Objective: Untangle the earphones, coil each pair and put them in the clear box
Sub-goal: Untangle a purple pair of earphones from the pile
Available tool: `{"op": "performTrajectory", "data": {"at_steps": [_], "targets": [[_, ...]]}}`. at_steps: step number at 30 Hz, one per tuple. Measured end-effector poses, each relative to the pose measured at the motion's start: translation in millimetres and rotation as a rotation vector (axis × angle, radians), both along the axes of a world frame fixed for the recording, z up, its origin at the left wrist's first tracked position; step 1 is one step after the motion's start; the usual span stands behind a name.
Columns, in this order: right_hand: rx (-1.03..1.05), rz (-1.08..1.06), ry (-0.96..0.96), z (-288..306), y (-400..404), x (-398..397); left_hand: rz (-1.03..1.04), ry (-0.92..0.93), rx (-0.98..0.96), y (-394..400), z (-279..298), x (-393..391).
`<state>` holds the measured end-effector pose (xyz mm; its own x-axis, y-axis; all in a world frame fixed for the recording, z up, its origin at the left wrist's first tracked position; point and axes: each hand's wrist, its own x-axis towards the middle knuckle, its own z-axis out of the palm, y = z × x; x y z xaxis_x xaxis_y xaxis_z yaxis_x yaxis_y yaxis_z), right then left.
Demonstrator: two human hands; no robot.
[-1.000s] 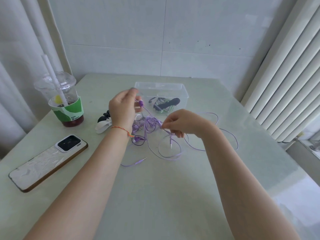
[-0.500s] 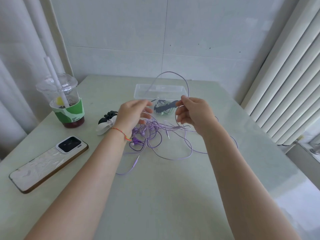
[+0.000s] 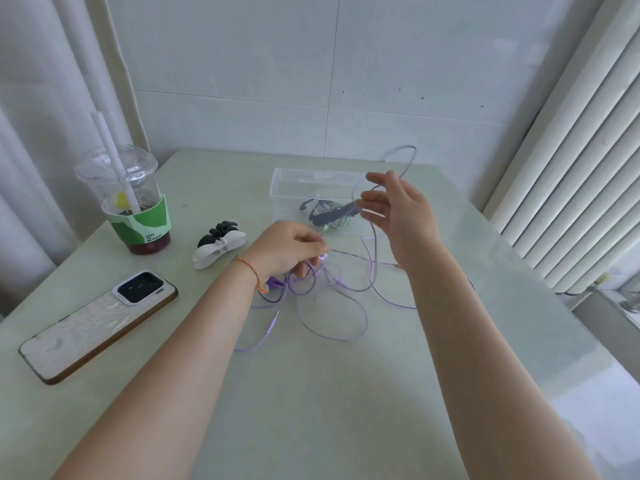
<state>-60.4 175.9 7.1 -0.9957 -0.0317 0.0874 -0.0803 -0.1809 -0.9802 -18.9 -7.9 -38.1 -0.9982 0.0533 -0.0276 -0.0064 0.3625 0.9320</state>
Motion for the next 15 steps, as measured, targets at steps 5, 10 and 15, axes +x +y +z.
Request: {"op": "performTrajectory", "data": {"at_steps": [5,10,15], "targets": [[0.116,-0.297,0.011,-1,7,-5,0.307,0.161,-0.097,-17,-1,-3],[0.092,-0.250,-0.101,3,9,-5,0.426,0.302,0.241,-21,5,-8],[0.549,-0.173,-0.133,-4,14,-6,0.380,0.209,0.631,-26,13,-6]]}}
